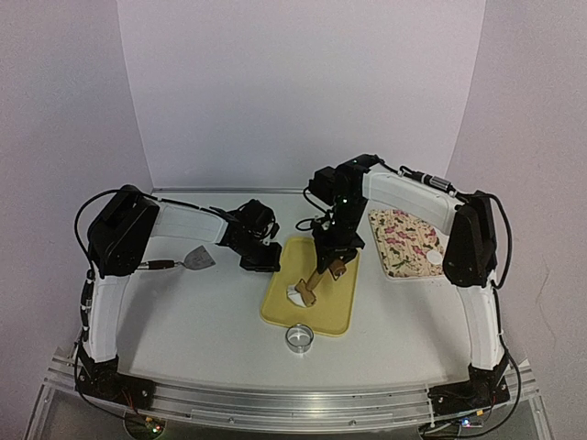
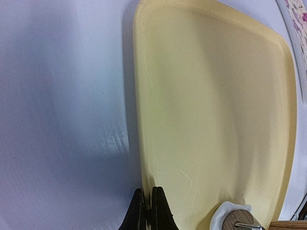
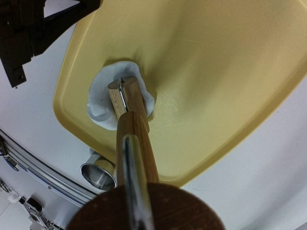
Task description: Roll out the dumpling wrappers from the dough
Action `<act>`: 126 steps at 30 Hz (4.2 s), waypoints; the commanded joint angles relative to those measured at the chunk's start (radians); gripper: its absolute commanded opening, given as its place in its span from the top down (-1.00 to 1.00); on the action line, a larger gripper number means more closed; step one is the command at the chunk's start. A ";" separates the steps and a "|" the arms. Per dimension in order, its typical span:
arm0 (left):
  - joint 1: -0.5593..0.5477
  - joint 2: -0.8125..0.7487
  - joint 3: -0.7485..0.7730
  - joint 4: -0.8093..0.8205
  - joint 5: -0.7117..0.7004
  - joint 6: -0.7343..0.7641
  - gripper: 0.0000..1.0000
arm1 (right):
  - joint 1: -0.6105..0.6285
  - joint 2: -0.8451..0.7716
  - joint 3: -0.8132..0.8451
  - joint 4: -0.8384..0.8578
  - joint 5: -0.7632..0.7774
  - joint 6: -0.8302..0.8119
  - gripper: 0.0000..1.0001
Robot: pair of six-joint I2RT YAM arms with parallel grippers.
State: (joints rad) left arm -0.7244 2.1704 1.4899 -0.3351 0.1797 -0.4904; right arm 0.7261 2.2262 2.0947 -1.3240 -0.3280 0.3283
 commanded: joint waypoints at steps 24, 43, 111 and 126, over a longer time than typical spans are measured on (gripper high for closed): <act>0.022 0.003 -0.062 -0.114 -0.066 0.009 1.00 | -0.108 0.049 -0.110 -0.232 0.399 -0.006 1.00; 0.021 0.014 -0.035 -0.084 -0.020 0.021 1.00 | -0.111 -0.025 0.047 -0.250 0.282 -0.021 1.00; 0.008 0.114 0.095 -0.059 0.052 0.096 1.00 | 0.142 -0.008 0.038 -0.016 -0.021 -0.109 1.00; 0.008 0.109 0.084 -0.053 0.053 0.093 1.00 | 0.166 0.044 0.012 0.006 -0.015 -0.121 1.00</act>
State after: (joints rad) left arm -0.7177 2.2284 1.5829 -0.3584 0.2367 -0.3935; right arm 0.8543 2.1933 2.1151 -1.3327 -0.3023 0.2314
